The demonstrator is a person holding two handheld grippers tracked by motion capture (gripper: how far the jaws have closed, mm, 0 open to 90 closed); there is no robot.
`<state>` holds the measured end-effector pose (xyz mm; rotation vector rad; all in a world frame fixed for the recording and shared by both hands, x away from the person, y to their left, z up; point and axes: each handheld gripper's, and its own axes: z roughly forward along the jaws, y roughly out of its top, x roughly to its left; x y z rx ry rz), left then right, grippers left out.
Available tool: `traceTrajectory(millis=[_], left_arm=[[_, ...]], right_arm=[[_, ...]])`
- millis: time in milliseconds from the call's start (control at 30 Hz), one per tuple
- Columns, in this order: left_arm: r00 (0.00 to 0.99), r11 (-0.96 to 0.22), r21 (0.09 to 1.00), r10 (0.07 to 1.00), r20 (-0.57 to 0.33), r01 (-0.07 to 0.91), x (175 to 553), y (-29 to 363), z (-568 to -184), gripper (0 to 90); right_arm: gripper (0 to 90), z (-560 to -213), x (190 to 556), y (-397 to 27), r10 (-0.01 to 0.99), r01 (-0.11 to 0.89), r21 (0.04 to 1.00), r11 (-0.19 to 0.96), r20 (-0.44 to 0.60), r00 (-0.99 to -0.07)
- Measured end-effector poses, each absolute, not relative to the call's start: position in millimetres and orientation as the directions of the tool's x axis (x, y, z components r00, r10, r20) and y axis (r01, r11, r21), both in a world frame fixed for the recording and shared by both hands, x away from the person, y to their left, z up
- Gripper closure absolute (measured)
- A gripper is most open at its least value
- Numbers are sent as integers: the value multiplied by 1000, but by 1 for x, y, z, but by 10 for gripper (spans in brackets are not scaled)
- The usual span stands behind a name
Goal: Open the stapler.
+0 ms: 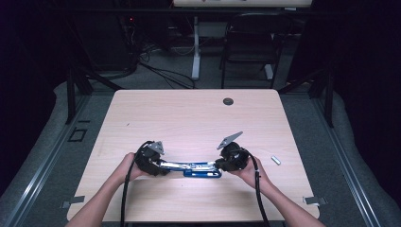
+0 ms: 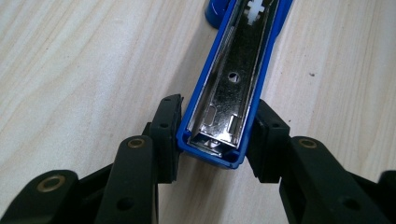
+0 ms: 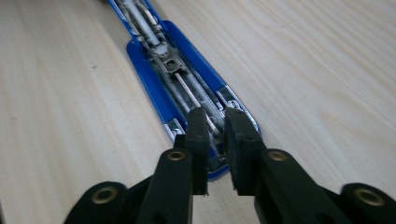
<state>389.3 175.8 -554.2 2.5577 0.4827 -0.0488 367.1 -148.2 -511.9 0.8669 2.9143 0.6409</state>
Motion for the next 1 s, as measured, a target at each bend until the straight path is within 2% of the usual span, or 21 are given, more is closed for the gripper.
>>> traceTrajectory(millis=[100,133,200,267,367,500,533,667,767,1000], left_arm=[[936,-796,496,330,-126,347,389,176,-554,608],[936,-795,497,329,-125,346,389,176,-554,608],[936,-796,497,329,-124,346,389,176,-554,608],[936,-796,498,328,-125,345,389,176,-554,608],[936,-796,498,328,-124,345,389,176,-554,608],[936,-796,497,328,-124,345,389,176,-554,608],[937,-796,497,328,-123,344,389,176,-554,608],[937,-796,497,328,-123,344,389,176,-554,608],[937,-797,497,328,-123,344,389,175,-554,608],[938,-798,499,326,-117,339,389,176,-554,608]], right_arm=[[740,-515,364,-144,510,493,433,755,85,-856],[721,-525,361,-140,543,483,561,673,68,-837],[694,-524,361,-141,538,479,556,679,66,-840],[596,-522,361,-142,551,487,556,674,61,-832],[521,-520,364,-148,572,509,549,663,65,-817],[359,-517,368,-158,611,538,541,647,53,-789],[294,-516,369,-161,625,546,538,643,45,-779],[149,-514,372,-171,656,566,549,615,41,-753],[132,-511,374,-179,671,577,549,604,40,-740],[0,-513,380,-197,708,624,515,588,47,-705]])
